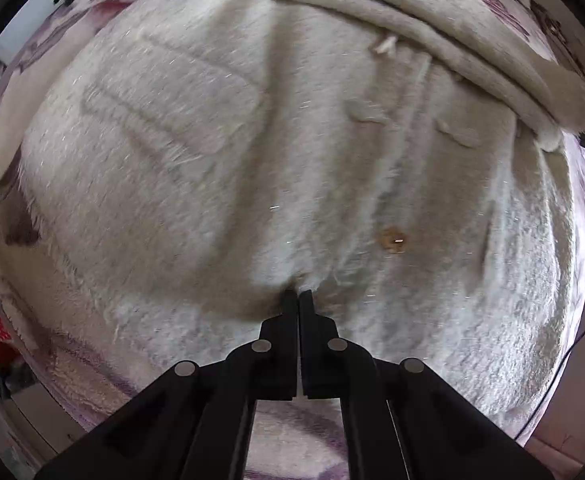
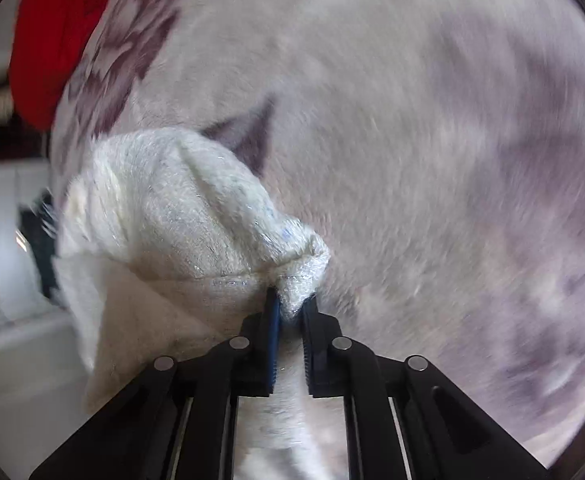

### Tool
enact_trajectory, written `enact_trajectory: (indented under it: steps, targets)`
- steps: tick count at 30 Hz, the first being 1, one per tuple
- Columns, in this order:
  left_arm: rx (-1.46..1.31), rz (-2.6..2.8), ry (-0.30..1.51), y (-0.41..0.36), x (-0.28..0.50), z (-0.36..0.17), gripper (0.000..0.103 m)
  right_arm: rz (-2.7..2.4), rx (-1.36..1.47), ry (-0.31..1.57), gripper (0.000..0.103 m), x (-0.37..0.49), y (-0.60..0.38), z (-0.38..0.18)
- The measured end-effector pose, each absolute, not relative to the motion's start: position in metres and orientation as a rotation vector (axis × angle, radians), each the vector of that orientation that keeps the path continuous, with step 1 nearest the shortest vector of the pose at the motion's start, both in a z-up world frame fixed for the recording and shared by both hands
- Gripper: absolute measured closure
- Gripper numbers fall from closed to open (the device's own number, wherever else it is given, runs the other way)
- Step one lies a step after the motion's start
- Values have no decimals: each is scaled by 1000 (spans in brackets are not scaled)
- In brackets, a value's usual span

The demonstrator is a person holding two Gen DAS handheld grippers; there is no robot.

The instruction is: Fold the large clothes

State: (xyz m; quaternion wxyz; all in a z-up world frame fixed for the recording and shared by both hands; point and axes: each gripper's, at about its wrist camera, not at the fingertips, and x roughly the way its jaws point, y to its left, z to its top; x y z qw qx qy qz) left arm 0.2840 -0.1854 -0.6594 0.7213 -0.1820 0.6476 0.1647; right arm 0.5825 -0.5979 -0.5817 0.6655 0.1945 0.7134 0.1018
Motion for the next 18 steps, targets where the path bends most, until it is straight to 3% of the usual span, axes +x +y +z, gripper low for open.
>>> enact_trajectory:
  steps: [7,8,10,11,12,18]
  targets:
    - [-510,375,1470,-172,270,-671,101,186,352,1597,93,594,-593,-580]
    - [-531,370,1476,-171,268,-674,101,197,390,1600,90,592,-597,-576]
    - [-552,369,1528,-172,270,-686,100,184,445,1614,70,581,-613,-564]
    - [-557,365,1555,-173,269,-695,100,160,445,1609,52,572,-624,-558]
    - [-546,358,1574,-176,270,-704,100,134,442,1604,47,563,-631,-552]
    - [-566,366,1596,-174,284,-727,100,218,421,1650,47,493,-633,-536]
